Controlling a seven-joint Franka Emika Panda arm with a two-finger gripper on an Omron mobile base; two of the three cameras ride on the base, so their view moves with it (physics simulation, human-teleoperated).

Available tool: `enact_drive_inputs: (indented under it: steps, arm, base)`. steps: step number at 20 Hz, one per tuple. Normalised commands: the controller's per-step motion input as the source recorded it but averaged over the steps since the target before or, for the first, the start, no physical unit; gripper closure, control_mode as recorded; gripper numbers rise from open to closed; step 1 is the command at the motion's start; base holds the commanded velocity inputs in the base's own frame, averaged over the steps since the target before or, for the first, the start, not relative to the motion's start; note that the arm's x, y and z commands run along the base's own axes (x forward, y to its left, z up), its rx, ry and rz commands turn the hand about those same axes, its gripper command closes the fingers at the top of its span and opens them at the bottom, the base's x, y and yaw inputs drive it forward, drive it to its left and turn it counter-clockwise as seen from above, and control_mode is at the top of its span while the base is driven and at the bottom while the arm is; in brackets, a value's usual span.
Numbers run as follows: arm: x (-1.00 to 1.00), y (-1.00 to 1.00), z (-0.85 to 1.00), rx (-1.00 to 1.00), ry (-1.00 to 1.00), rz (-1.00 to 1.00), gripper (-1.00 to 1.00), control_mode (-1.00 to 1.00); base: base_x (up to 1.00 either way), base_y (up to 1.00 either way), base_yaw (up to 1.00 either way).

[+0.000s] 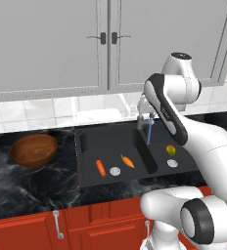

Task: Pick the carrots from the sink and place them in one bowl. Place the mango in the other bowl. Then turn off the sink faucet.

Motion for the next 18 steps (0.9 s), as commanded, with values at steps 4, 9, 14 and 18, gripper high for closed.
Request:
enact_drive_inputs:
  steps: [4, 9, 14, 18]
  arm:
    - [-0.01, 0.00, -0.25, 0.00, 0.00, 0.00, -1.00, -1.00]
    - [0.00, 0.01, -0.45, 0.00, 0.03, 0.00, -1.00, -1.00]
    - [0.00, 0.09, -0.36, 0.00, 0.03, 0.00, -1.00, -1.00]
    - [0.00, 0.14, -0.26, 0.00, 0.00, 0.00, -1.00, -1.00]
  base:
    - [0.00, 0.00, 0.00]
    - [0.00, 0.00, 0.00]
    - [0.00, 0.00, 0.00]
    - [0.00, 0.00, 0.00]
